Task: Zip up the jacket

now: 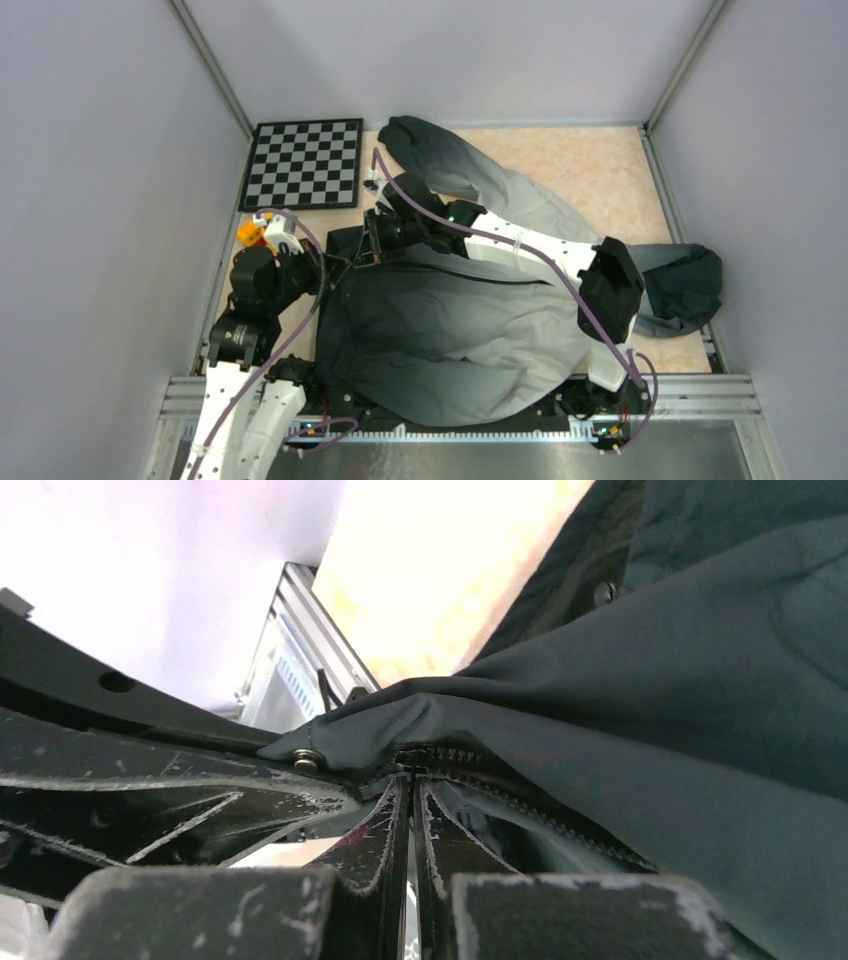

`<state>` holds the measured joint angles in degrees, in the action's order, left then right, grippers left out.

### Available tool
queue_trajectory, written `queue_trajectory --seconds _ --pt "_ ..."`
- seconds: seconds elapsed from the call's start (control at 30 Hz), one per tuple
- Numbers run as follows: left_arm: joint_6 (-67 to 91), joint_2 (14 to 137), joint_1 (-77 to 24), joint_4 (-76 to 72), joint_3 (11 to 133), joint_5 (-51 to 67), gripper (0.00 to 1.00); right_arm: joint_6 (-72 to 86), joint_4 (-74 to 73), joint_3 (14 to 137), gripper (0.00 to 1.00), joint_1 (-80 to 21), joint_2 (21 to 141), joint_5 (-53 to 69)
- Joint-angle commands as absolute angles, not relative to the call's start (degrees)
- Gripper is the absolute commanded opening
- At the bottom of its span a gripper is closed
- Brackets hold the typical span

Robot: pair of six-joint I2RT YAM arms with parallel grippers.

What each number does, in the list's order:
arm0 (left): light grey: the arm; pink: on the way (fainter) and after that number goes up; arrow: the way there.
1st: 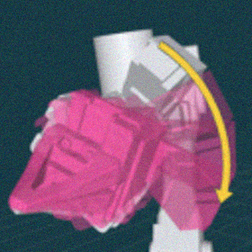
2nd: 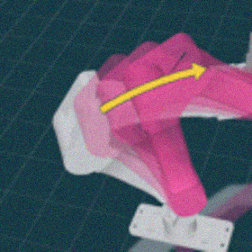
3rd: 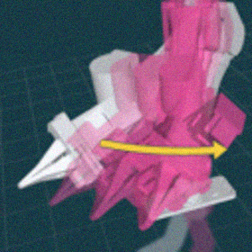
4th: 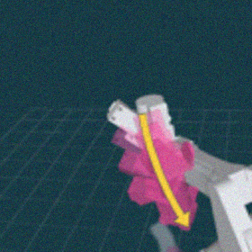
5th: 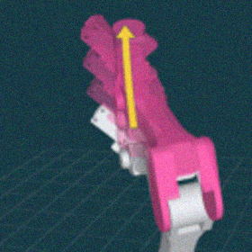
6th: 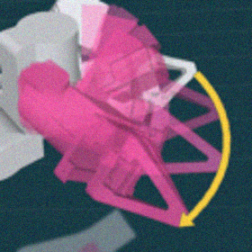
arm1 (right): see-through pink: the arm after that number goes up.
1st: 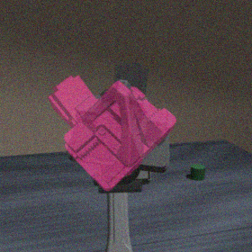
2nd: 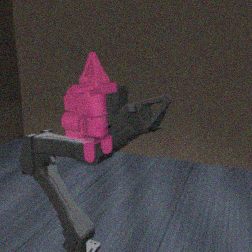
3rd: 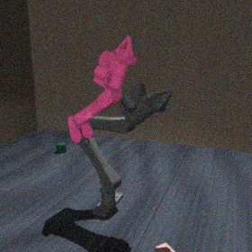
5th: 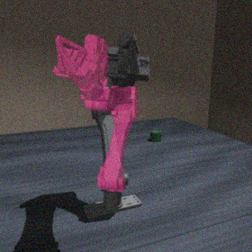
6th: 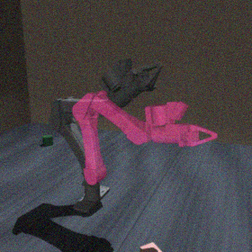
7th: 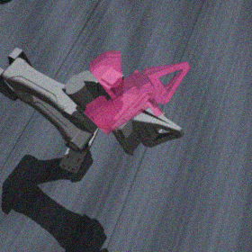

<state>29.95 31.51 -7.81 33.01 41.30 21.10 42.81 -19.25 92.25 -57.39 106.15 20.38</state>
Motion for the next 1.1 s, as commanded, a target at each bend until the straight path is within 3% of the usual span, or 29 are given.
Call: queue_trajectory --seconds 0.0,0.13,0.37,0.73,0.87,1.07 --pt "29.88 27.79 -8.0 28.11 40.61 24.05 0.0 40.89 -24.28 98.85 0.0 -59.84 106.68 15.62" --pt "29.4 27.55 -8.0 29.36 40.92 22.98 0.0 40.62 -22.54 96.71 0.12 -59.61 104.92 16.63" --pt "28.81 27.54 -8.0 30.55 40.9 21.91 0.0 40.51 -19.09 92.39 0.23 -58.36 102.01 18.56" --pt "28.64 27.76 -8.0 30.76 40.81 21.77 0.0 41.36 -15.56 88.96 0.3 -57.16 99.42 18.88" --pt "28.56 27.74 -8.0 30.9 41.13 21.68 0.0 41.75 -13.9 88.55 0.15 -56.91 99.67 20.28" --pt "28.74 27.53 -8.0 31.37 41.63 21.61 0.0 42.1 -13.25 88.81 0.01 -56.92 100.55 20.6"
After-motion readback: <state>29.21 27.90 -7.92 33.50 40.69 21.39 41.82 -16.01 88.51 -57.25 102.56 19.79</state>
